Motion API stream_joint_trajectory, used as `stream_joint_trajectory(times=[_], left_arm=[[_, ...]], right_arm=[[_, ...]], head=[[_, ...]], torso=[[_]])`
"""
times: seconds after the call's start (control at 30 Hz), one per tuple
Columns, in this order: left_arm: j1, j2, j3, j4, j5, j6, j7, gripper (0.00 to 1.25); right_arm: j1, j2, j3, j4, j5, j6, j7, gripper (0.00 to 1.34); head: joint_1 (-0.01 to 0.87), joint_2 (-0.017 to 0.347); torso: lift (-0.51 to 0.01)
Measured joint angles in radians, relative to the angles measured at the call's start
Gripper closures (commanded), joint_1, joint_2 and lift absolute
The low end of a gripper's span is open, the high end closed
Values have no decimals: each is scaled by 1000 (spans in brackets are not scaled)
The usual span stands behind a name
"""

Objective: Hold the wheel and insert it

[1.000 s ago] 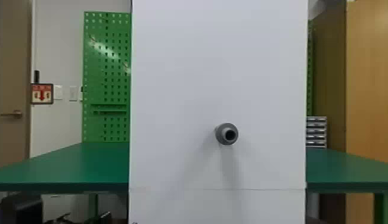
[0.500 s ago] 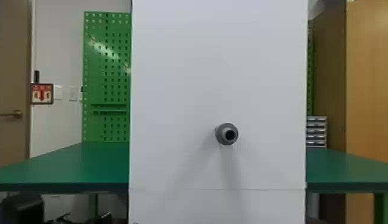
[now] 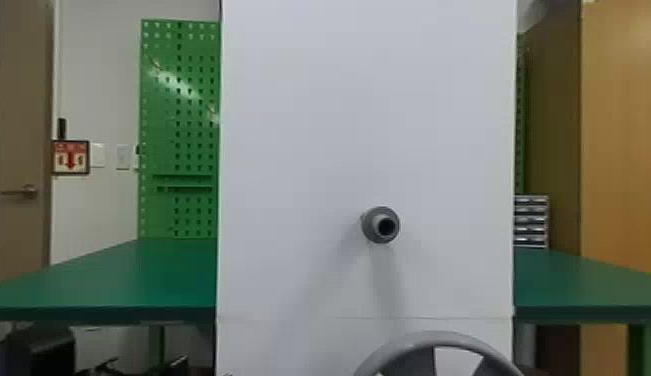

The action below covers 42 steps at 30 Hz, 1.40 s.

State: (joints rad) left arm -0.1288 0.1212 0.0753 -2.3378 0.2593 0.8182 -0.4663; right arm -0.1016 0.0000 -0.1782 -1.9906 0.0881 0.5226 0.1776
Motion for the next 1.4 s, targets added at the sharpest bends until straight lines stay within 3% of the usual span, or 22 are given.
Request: stream_joint_trajectory(times=[0.2,0.7,1.4], left_arm=[[-1,0,-1,0,0,0,0,501],[-6,0,-5,-1,-4,3,0,501],[-10,4,-17,-3,-12,11,0,501]], right_arm=[[-45,0,17,-58,10,128,0,1133],[-147,-16,66,-99,27,303,0,1133],[-275,-38,116,-138,30,457,0,1133]], head=[[0,5],[0,5],[0,5]], torso=[[-498],[-498],[-498]])
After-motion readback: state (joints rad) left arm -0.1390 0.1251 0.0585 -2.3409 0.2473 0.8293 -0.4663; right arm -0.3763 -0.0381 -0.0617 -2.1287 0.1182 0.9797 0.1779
